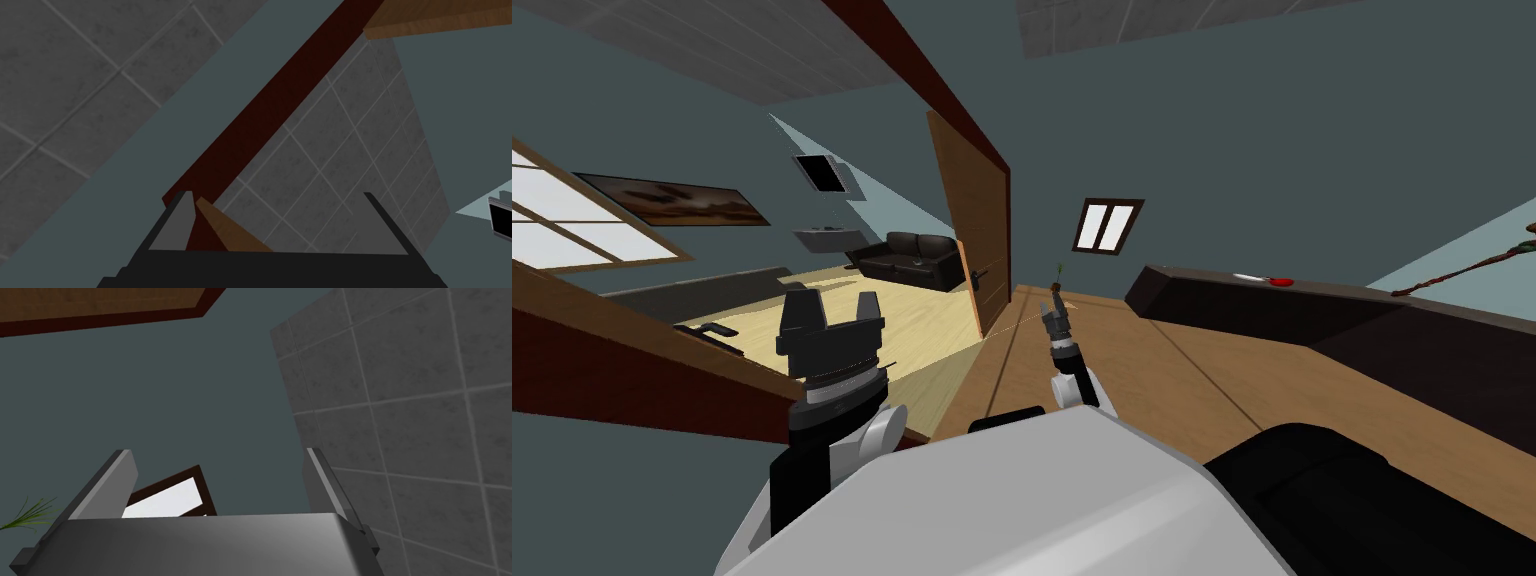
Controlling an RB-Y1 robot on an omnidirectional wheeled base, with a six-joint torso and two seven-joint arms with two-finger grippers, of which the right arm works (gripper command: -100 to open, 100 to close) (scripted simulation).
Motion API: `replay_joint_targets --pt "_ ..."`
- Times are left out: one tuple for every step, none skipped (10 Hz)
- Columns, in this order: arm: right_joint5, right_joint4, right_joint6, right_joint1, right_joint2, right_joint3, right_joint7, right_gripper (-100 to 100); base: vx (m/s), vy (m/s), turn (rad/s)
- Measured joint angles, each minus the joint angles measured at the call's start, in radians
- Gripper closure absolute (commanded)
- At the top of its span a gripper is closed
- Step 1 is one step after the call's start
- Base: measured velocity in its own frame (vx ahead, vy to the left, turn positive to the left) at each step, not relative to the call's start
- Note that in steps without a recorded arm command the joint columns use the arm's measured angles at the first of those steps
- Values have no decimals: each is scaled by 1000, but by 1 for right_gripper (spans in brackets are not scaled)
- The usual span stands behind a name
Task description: Push the door open
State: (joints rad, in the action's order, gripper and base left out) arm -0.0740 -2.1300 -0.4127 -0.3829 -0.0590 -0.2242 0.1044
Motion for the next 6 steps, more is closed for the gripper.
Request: replay_joint_targets --pt "5 17 1 15 -9 -12 6 -100 198 -37 4" --pt "5 42 6 38 -10 -30 10 -100 204 -58 10" --pt "7 65 8 56 -14 -48 13 -100 165 -43 13" --pt "12 90 4 71 -23 -62 20 -100 189 -32 4" --pt "11 107 7 83 -23 -87 23 -100 205 -39 7" --pt "16 131 8 103 -31 -102 30 -100 189 -46 9"
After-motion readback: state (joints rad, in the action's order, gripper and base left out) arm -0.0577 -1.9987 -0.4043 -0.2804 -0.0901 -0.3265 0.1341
